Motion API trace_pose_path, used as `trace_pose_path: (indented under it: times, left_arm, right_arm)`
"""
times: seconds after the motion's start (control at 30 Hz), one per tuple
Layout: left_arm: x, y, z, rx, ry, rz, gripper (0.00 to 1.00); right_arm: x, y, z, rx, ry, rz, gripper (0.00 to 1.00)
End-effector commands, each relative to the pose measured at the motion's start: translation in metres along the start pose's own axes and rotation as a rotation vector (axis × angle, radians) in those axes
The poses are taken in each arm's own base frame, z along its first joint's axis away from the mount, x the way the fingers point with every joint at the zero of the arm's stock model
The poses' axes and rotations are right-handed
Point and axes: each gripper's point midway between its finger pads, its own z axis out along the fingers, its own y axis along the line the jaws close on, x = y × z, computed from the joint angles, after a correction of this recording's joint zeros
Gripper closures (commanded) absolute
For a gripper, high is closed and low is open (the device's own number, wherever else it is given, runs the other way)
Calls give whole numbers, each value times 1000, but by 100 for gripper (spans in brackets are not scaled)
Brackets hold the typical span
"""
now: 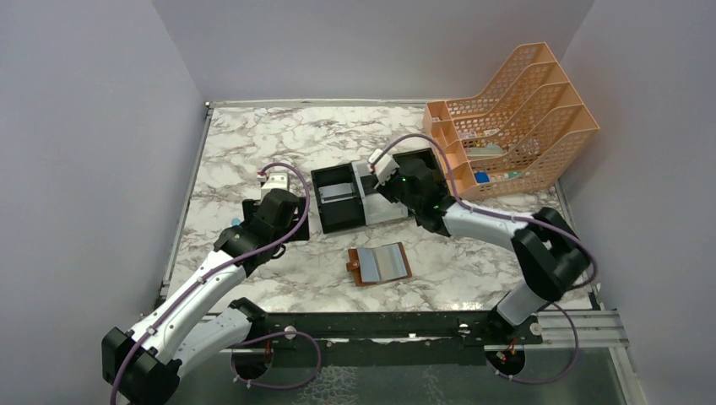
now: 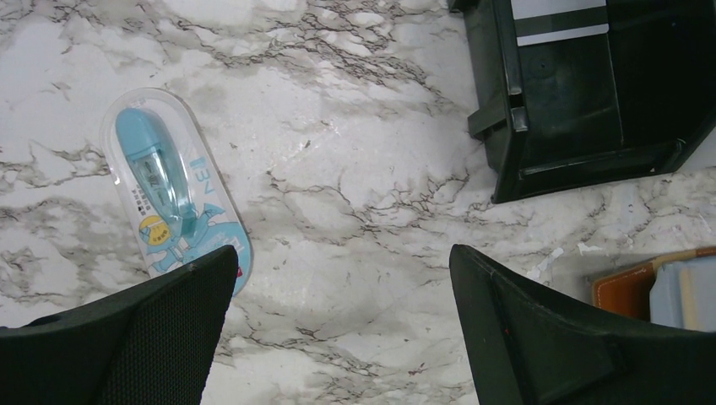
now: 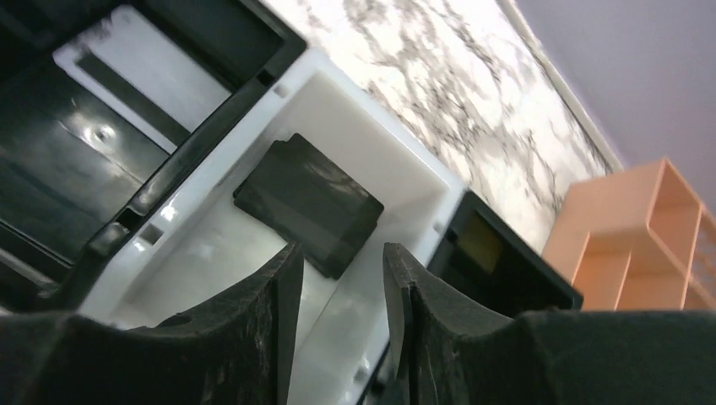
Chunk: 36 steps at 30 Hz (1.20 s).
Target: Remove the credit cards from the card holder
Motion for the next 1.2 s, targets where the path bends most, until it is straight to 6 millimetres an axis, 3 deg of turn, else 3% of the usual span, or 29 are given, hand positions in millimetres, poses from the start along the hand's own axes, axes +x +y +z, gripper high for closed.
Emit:
trace_pose_path:
  times: [0.0,0.13,0.23,0.4,0.57,0.63,0.93,1.17]
  left_arm:
    - [-10,-19,-8,114,-13,-21,1]
    - [-11,-48,-19,288,-11,-57,1]
    - [-5,-87,-33,516,26,-93,1]
    - [3,-130,-47,755,102,-180,1]
    - [-6,-147,-58,809,101,-181,5]
    - [-2,-153,-58,811,116,-165,6]
    - [56,-173,-31,607,241,-72,11]
    - [77,-167,-7,427,237,-51,18]
  right_arm:
    - [-20,-15,-47,122,-100,417,59]
    - [5,13,-83,80,-35,738,61]
    - [21,44,-103,-7,65,930,64]
    - [16,88,-127,-223,112,1095,64]
    - [12,102,-136,-301,119,1161,64]
    - [11,107,-137,-327,132,1181,64]
    - [34,126,-138,-333,256,1235,64]
    - [42,127,-144,-317,268,1233,63]
